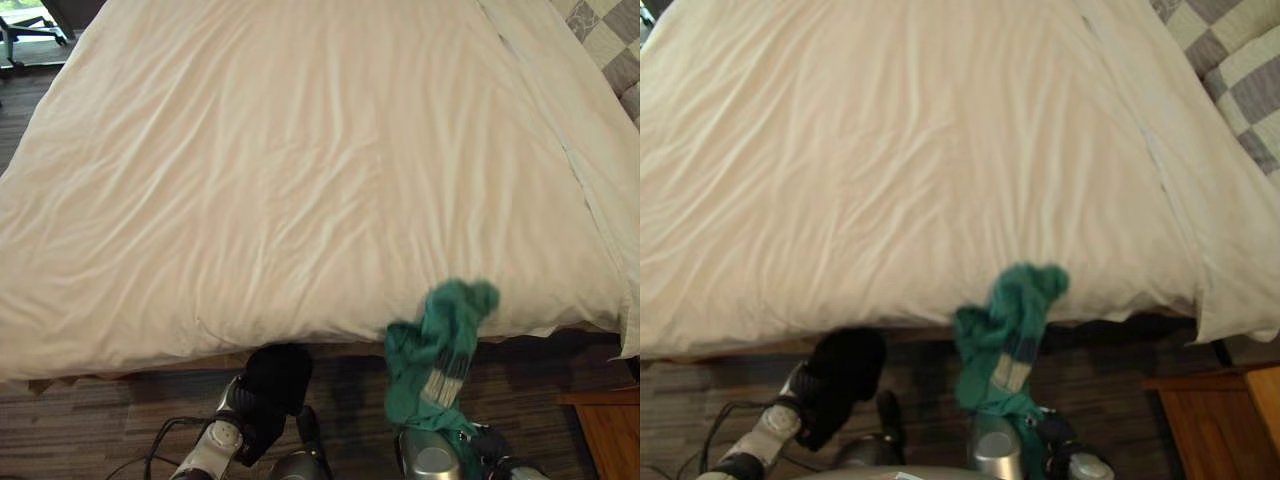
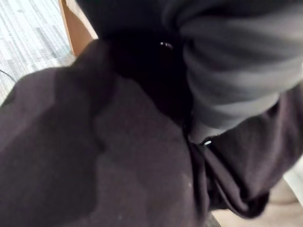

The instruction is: Tidy up the quilt and then pick up the clothes from the bed and put them into the laundry hamper.

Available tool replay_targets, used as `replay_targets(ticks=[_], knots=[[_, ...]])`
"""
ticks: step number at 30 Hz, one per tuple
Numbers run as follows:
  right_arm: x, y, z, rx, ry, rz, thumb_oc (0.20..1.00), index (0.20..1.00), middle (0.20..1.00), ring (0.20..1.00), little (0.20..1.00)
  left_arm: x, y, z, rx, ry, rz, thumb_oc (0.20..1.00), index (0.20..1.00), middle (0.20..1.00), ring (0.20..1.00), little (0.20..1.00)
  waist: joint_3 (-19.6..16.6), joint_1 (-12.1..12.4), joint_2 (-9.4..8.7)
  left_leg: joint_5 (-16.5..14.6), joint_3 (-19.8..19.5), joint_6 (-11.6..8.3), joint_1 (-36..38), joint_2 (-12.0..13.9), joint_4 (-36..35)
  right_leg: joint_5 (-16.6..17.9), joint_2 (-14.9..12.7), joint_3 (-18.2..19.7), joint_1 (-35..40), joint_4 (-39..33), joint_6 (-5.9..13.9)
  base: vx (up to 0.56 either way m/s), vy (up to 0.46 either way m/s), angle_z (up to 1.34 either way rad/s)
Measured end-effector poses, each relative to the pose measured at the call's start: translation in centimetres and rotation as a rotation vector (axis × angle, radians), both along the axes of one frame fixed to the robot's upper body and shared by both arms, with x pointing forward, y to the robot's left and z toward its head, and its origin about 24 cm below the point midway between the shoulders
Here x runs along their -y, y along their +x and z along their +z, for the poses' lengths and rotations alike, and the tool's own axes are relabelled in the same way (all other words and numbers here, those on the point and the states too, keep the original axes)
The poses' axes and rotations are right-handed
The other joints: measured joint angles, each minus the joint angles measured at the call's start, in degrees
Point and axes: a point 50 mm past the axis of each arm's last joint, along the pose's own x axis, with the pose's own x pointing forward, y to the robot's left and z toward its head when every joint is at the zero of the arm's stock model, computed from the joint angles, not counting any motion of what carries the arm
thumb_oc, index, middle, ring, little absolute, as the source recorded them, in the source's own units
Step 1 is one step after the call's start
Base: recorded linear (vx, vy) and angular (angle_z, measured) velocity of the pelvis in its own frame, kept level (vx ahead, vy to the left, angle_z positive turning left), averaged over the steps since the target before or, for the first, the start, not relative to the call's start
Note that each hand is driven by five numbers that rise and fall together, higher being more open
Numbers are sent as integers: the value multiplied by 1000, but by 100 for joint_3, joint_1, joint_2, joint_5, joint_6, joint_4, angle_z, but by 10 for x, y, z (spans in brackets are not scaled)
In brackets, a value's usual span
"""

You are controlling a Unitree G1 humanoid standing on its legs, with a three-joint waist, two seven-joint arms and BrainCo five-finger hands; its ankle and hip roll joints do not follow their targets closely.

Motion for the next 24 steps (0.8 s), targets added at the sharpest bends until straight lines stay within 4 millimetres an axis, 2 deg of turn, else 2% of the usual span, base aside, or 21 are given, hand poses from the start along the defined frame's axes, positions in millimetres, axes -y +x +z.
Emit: replay_targets(ticks=[1, 3, 4, 6, 7, 8, 9, 10, 11, 13, 14, 15, 16, 17, 18, 19, 20, 21, 22, 23, 24], knots=[[1, 6, -2, -15, -19, 19, 200, 200, 200, 200, 200, 5, -3, -3, -6, -16, 7, 200, 200, 200, 200, 200, -20, 79, 116, 50, -87, -61, -104, 87, 0, 39, 57, -163, -7, -47, -39, -29, -175, 24], [4, 14, -3, -28, -43, 36, 200, 200, 200, 200, 200, 13, -3, -5, -10, -39, 8, 200, 200, 200, 200, 200, -39, 152, 212, 40, -123, -66, -183, 152, -1, 43, 104, -264, -12, -73, -76, -20, -130, 40], [6, 28, -1, -20, -68, 53, 200, 200, 200, 200, 200, 24, -7, -10, -20, -74, 13, 200, 200, 200, 200, 200, -41, 320, 347, 30, -129, -61, -278, 232, 0, 57, 177, -372, -37, -41, -187, -64, -178, 47], [7, 40, 1, -17, -116, 97, 200, 200, 200, 200, 200, 33, -10, -13, -27, -111, 30, 200, 200, 200, 200, 200, -81, 380, 449, -11, -257, -78, -375, 264, 0, 52, 233, -489, -30, -103, -244, -117, -121, 61], [5, 55, 7, 15, -151, 137, 200, 200, 200, 200, 200, 39, -15, -15, -31, -144, 50, 200, 200, 200, 200, 200, -83, 594, 621, -57, -359, -40, -517, 307, 1, 32, 312, -649, -33, -41, -300, -190, -42, 86], [6, 57, 9, 24, -167, 149, 200, 200, 200, 200, 200, 45, -13, -15, -24, -155, 43, 200, 200, 200, 200, 200, -94, 645, 685, -71, -489, -33, -600, 303, 1, 26, 329, -753, -24, -43, -327, -220, 0, 168], [7, 61, 13, 51, -172, 158, 200, 200, 200, 200, 200, 53, -7, -13, -5, -186, 44, 200, 200, 200, 200, 200, -95, 708, 721, -624, -341, 110, -764, 264, -2, 174, 118, -1375, 100, -126, -590, -240, 32, 192], [6, 61, 14, 56, -173, 160, 200, 200, 200, 200, 200, 55, -3, -12, 1, -196, 43, 200, 200, 200, 200, 200, -76, 708, 647, -935, 149, 65, -771, 244, 33, 166, -92, -1818, 247, -230, -631, -162, 20, 264], [8, 63, 16, 60, -181, 163, 200, 200, 200, 200, 200, 59, 2, -10, 12, -199, 19, 200, 200, 200, 200, 200, -51, 703, 535, -661, 888, -14, -690, 222, 39, 154, -341, -2173, 437, -289, -656, -94, 7, 199], [9, 69, 19, 82, -191, 168, 200, 200, 200, 200, 200, 55, -1, -11, 6, -195, 27, 200, 200, 200, 200, 200, -78, 807, 402, -531, 1736, -149, -450, 243, 133, 150, -633, -2685, 724, -432, -659, -37, 95, 192], [12, 65, 18, 77, -218, 180, 200, 200, 200, 200, 200, 50, -7, -15, -21, -189, 59, 200, 200, 200, 200, 200, -128, 651, 282, -406, 2293, -191, -128, 453, 626, 155, -808, -3364, 1320, -584, -643, -13, 196, 218], [14, 68, 20, 86, -231, 185, 200, 200, 200, 200, 200, 49, -13, -17, -36, -187, 72, 200, 200, 200, 200, 200, -194, 695, 287, -419, 2298, -211, -15, 585, 742, 154, -883, -3533, 1437, -594, -642, 35, 222, 235], [16, 62, 17, 63, -238, 172, 200, 200, 200, 200, 200, 45, -13, -18, -37, -183, 93, 200, 200, 200, 200, 200, -315, 791, 182, -485, 2709, -387, 131, 829, 1040, 153, -978, -4142, 1682, -728, -622, 43, 114, 136], [17, 59, 16, 57, -238, 158, 200, 200, 200, 200, 200, 43, -18, -20, -52, -180, 106, 200, 200, 200, 200, 200, -395, 772, 193, -482, 2822, -387, 155, 876, 1114, 168, -977, -4328, 1814, -765, -577, 133, 243, 155], [21, 54, 14, 48, -252, 145, 200, 200, 200, 200, 200, 46, -16, -19, -45, -189, 101, 200, 200, 200, 200, 200, -465, 706, 205, -472, 2776, -364, 157, 942, 1115, 179, -996, -4438, 1889, -722, -553, 153, 289, 145], [27, 46, 12, 24, -277, 146, 200, 200, 200, 200, 200, 50, -17, -20, -47, -200, 104, 200, 200, 200, 200, 200, -561, 657, 277, -391, 2708, -249, 148, 953, 1092, 187, -1008, -4558, 1916, -656, -540, 168, 413, 169], [43, 33, 10, -19, -314, 83, 200, 200, 200, 200, 200, 55, -27, -25, -78, -218, 113, 200, 200, 200, 200, 200, -726, 699, 514, -207, 2487, -23, 294, 719, 861, 142, -1142, -4579, 1958, -228, -436, 162, 481, 159], [44, 26, 6, -40, -320, 37, 200, 200, 200, 200, 200, 51, -30, -27, -97, -209, 123, 200, 200, 200, 200, 200, -752, 696, 386, -131, 2352, 90, 355, 408, 793, 120, -1500, -4663, 1946, 190, -405, 124, 374, 199], [44, 6, -1, -98, -316, 3, 200, 200, 200, 200, 200, 50, -26, -25, -83, -230, 162, 200, 200, 200, 200, 200, -710, 729, 257, -180, 2090, 419, 346, 8, 770, 304, -2186, -4548, 1653, 1540, -213, 146, 416, 175], [40, -1, -4, -108, -315, -8, 200, 200, 200, 200, 200, 49, -25, -24, -71, -231, 169, 200, 200, 200, 200, 200, -721, 606, 192, -204, 1876, 446, 381, -112, 683, 382, -2537, -4493, 1456, 2241, -345, -31, 217, 186], [27, -6, -9, -116, -295, -2, 200, 200, 200, 200, 200, 43, -20, -21, -58, -216, 181, 200, 200, 200, 200, 200, -656, 643, 176, -278, 1430, 556, 437, -345, 376, -287, -2307, -3243, 693, 2862, -217, -30, 206, 147]])
